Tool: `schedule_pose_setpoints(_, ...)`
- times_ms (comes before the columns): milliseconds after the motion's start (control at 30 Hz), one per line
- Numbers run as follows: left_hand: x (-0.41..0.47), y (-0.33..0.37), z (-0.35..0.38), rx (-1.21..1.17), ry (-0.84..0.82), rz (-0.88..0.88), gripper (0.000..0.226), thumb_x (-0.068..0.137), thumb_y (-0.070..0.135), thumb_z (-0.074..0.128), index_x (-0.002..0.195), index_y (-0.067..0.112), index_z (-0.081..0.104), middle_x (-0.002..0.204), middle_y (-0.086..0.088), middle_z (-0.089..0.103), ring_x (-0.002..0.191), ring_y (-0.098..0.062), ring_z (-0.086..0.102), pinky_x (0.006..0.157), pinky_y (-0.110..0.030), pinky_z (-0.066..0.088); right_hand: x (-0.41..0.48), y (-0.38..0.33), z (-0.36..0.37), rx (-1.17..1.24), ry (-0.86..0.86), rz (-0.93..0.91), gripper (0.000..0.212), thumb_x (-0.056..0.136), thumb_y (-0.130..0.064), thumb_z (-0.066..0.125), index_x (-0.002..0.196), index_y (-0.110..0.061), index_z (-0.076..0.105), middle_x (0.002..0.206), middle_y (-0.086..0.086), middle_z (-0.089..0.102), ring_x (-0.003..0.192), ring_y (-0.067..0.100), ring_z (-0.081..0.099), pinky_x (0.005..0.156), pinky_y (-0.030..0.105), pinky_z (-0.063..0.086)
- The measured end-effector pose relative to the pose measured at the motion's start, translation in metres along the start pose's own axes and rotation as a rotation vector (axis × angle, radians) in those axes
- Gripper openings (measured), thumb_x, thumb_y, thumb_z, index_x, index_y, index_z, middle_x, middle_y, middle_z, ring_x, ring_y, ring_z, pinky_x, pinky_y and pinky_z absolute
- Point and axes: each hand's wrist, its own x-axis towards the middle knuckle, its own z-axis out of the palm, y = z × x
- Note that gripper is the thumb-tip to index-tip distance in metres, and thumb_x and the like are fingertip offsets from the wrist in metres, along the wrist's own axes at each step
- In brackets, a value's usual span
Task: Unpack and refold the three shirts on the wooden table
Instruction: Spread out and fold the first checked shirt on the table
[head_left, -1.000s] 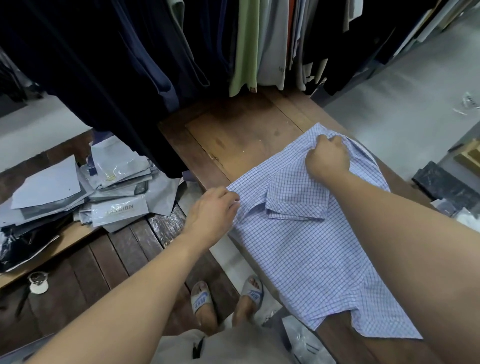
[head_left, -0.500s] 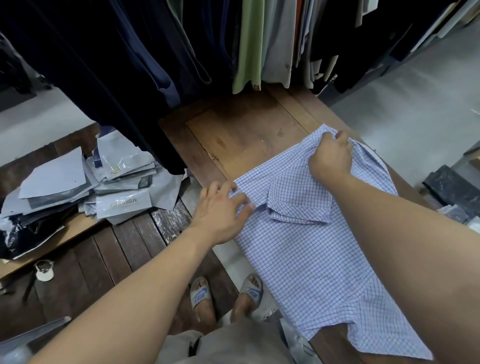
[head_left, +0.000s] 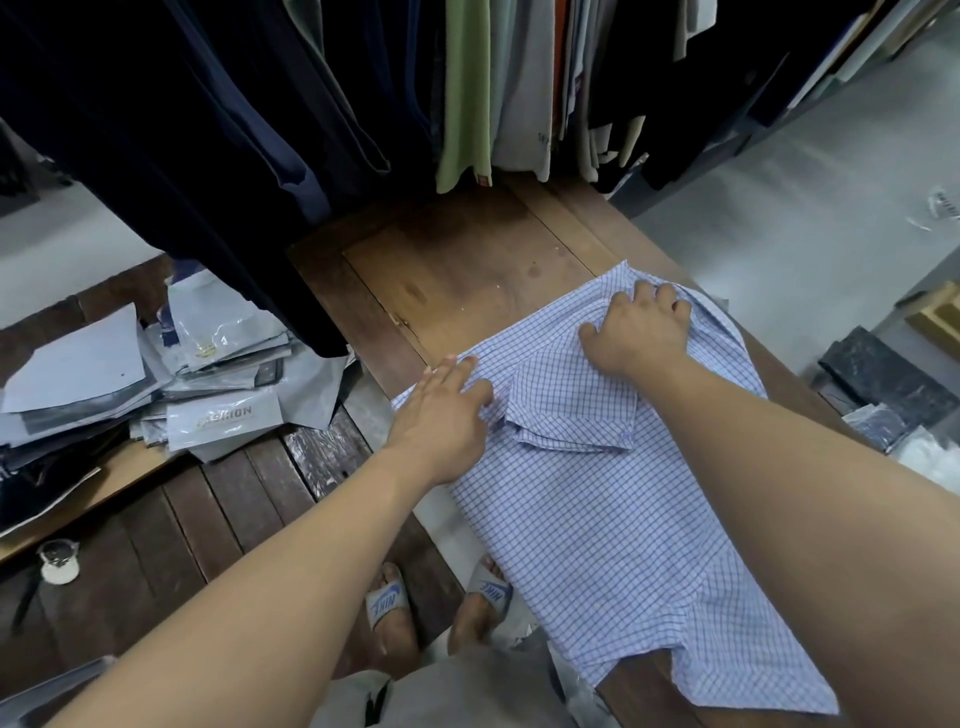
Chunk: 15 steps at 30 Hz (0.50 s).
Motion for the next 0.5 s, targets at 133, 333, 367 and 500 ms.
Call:
schedule_pose_setpoints(133, 0.011, 0.019, 0.001, -0.033, 0.148, -0.042, 0.037, 0.106, 0.025, 0.040, 0.138, 0.010, 0.049, 0.158, -0.010, 0.033, 0.150, -0.028, 0.020, 0.123, -0.040, 0.017, 0.004, -0.007, 0.003, 0.106, 0.109, -0.204, 0.065, 0.101, -0.049, 0.034, 0.153, -0.010, 0.032, 0.163, 0.017, 0.022, 0.147, 0.038, 0.024, 0.119, 0.052, 0.021)
schedule_pose_setpoints(333, 0.017, 0.024, 0.000, -0.130, -0.017, -0.012, 0.047, 0.109, 0.039, 0.027, 0.147, 0.024, 0.050, 0.167, -0.004, 0.022, 0.156, -0.025, 0.010, 0.126, -0.047, 0.008, 0.013, -0.006, 0.013, 0.019, -0.125, -0.205, 0.073, 0.101, -0.061, 0.019, 0.162, -0.025, 0.002, 0.168, 0.016, -0.003, 0.153, 0.039, 0.006, 0.123, 0.059, 0.001)
schedule_pose_setpoints(367, 0.016, 0.023, -0.001, -0.105, -0.014, -0.026, 0.048, 0.109, 0.041, 0.026, 0.145, 0.026, 0.053, 0.167, -0.003, 0.021, 0.156, -0.025, 0.009, 0.126, -0.050, 0.005, 0.014, -0.005, 0.011, -0.017, -0.145, -0.196, 0.074, 0.100, -0.065, 0.016, 0.161, -0.027, -0.002, 0.168, 0.015, -0.004, 0.154, 0.038, 0.004, 0.120, 0.062, -0.004)
schedule_pose_setpoints(500, 0.016, 0.018, -0.003, -0.126, -0.008, -0.040, 0.044, 0.106, 0.041, 0.031, 0.122, 0.022, 0.067, 0.166, -0.003, 0.024, 0.156, -0.024, 0.009, 0.124, -0.055, 0.006, 0.016, -0.002, 0.003, -0.051, -0.201, -0.142, 0.085, 0.094, -0.073, 0.017, 0.160, -0.027, -0.009, 0.168, 0.013, -0.008, 0.155, 0.034, 0.000, 0.117, 0.067, -0.009)
